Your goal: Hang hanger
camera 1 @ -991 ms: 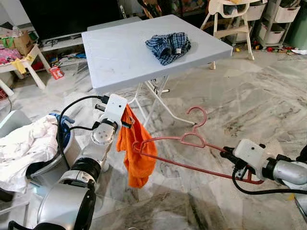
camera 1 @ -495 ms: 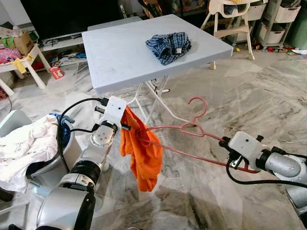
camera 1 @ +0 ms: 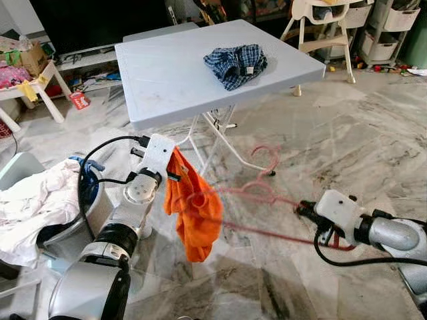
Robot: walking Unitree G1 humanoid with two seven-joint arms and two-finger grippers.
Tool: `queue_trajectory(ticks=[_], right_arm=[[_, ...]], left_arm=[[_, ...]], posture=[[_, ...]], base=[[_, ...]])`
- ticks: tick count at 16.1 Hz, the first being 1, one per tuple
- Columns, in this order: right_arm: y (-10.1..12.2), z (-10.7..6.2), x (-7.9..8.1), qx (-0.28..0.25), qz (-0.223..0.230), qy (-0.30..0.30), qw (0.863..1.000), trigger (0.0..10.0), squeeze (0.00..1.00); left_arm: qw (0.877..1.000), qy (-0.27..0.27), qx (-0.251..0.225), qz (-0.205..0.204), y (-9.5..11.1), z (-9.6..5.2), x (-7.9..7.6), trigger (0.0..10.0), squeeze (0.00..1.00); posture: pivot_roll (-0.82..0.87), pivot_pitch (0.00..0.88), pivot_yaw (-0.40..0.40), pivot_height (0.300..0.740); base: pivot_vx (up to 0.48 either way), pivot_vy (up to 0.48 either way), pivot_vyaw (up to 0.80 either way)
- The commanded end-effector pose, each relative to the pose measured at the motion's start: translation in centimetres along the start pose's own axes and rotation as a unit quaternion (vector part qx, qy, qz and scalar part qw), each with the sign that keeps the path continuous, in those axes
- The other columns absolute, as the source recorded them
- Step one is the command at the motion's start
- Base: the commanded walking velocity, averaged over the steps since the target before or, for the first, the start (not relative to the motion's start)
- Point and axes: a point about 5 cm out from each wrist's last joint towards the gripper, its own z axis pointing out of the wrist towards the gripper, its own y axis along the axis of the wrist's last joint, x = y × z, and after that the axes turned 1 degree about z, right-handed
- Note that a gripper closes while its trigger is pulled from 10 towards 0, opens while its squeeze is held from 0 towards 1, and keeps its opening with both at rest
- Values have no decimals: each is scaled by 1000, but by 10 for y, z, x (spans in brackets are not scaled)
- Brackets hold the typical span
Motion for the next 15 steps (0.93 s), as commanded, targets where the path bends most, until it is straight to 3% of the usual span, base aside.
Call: queue_trajectory(ticks=[1,3,5,8,15], right_arm=[[10,-8,-5,-26,10,15,1000,10000,0],[8,-23,-8,-22,23,38,999,10000,0],[3,-28,-20,-2,8,8,1000,10000,0],[5,-21,-30,-2,-12,-40,999,10000,0],[4,-4,-27,-2,-33,-61,998,10000,0]], left_arm=[[1000,16,-1,3,0,-1,10,10000,0],[1000,19,3,5,-1,-1,12,10000,0],[1000,17,3,6,-1,-1,12,10000,0],[1000,12,2,6,-1,-1,8,10000,0],[1000,12,-3,4,1,-1,8,10000,0]], posture=[[-137,0,140,740],[-140,0,144,740],[-141,0,144,740],[-137,0,143,740],[-125,0,142,740]], base=[[0,0,0],[0,0,0],[0,0,0],[0,0,0],[0,0,0]])
